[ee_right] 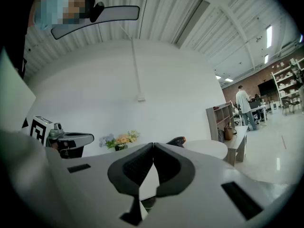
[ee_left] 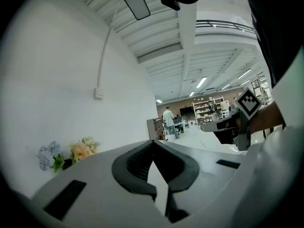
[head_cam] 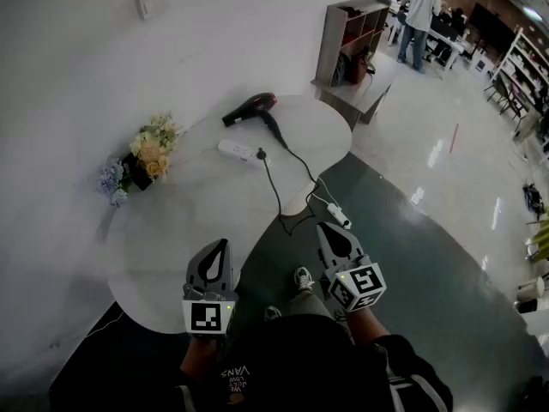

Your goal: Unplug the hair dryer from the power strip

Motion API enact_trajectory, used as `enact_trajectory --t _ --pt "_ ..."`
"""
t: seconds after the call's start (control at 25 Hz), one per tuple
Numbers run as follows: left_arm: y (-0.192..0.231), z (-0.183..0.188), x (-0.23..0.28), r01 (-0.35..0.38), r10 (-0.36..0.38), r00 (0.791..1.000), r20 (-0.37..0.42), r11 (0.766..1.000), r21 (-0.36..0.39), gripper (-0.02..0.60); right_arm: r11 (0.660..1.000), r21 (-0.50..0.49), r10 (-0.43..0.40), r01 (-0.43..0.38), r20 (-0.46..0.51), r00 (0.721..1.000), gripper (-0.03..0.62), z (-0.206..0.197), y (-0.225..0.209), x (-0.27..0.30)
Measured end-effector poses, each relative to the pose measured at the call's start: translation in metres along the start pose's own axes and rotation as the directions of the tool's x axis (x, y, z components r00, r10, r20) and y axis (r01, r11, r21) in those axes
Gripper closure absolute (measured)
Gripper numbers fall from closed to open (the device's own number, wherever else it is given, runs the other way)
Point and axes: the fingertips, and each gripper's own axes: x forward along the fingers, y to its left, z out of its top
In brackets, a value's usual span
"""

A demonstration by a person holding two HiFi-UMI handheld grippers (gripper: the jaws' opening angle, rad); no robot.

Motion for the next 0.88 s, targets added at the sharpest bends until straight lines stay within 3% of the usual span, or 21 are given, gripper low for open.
enact_trajectory --t 0.32,0.88 --pt "0.000 -0.002 -0.005 0.014 -0.014 1.000 0.006 1.000 0.003 0.563 0.996 0.084 0.020 -0.025 0.060 0.998 0.548 0.002 0.007 0.001" --pt "0.011 -0.012 0.047 -0.034 0.033 0.999 -0.030 0.999 -0.007 0.563 0.997 0.064 0.033 -0.034 0.010 0.999 0.548 0.006 -0.039 0.049"
